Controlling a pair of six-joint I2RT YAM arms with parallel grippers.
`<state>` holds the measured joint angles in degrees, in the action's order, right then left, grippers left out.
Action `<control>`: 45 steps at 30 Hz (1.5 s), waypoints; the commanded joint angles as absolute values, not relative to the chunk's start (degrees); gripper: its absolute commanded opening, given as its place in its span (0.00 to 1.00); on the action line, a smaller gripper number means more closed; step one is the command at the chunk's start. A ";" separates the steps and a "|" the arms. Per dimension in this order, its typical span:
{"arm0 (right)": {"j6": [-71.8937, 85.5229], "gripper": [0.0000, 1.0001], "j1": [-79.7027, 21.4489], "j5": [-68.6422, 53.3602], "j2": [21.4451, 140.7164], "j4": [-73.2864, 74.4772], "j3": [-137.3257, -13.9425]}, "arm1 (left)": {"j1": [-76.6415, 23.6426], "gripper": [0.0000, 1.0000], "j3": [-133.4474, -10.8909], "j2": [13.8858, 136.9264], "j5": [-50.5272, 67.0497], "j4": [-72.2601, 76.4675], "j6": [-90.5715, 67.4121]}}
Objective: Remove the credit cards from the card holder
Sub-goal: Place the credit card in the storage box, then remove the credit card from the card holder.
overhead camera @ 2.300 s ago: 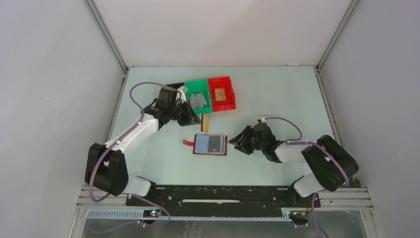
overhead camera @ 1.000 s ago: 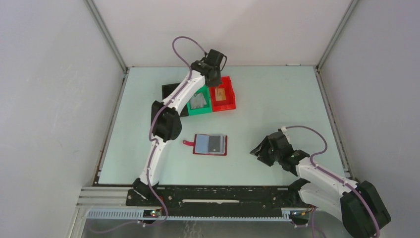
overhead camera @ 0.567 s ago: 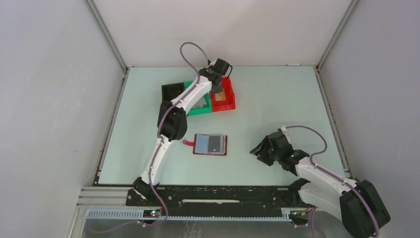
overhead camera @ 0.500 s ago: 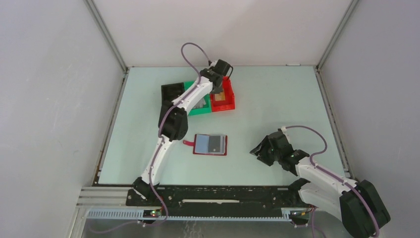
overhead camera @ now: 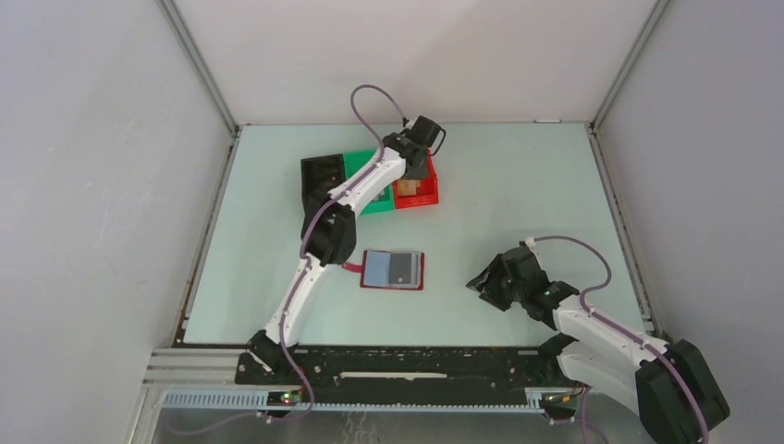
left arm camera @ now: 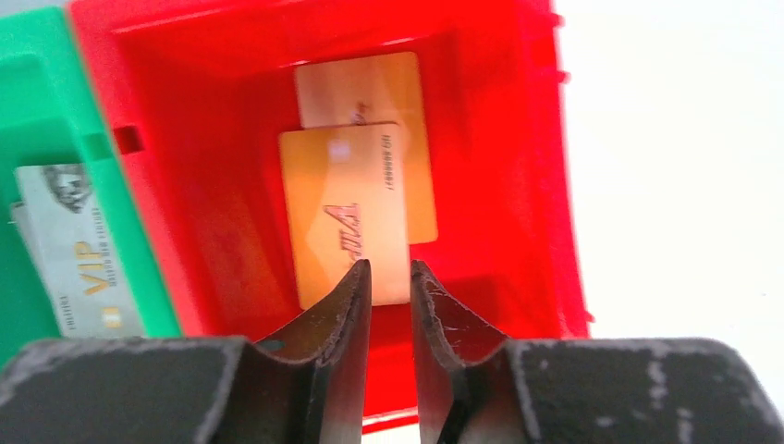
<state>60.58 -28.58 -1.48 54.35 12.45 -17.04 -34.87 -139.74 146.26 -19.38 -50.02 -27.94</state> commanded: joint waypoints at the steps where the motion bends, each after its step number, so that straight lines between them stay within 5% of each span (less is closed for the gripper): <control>1: 61.08 0.58 -28.39 -0.48 52.26 14.79 -16.19 | -36.25 0.28 -143.48 144.22 -14.81 -47.23 -28.35; 7: 61.43 0.58 -28.39 0.00 51.59 14.40 -16.00 | -37.95 0.28 -134.36 132.70 -9.47 -44.97 -29.29; 25: 58.98 0.56 -41.02 -4.13 72.12 -1.82 -33.80 | -35.01 0.31 -62.56 84.14 3.10 -26.90 -34.42; 32: 57.49 0.44 -43.88 -8.20 82.58 -4.93 -42.00 | -31.38 0.33 -51.81 81.92 9.39 -20.97 -34.96; 45: 57.83 0.43 -45.18 -8.94 91.04 -5.41 -44.16 | -28.52 0.32 -45.34 86.90 16.96 -11.21 -38.14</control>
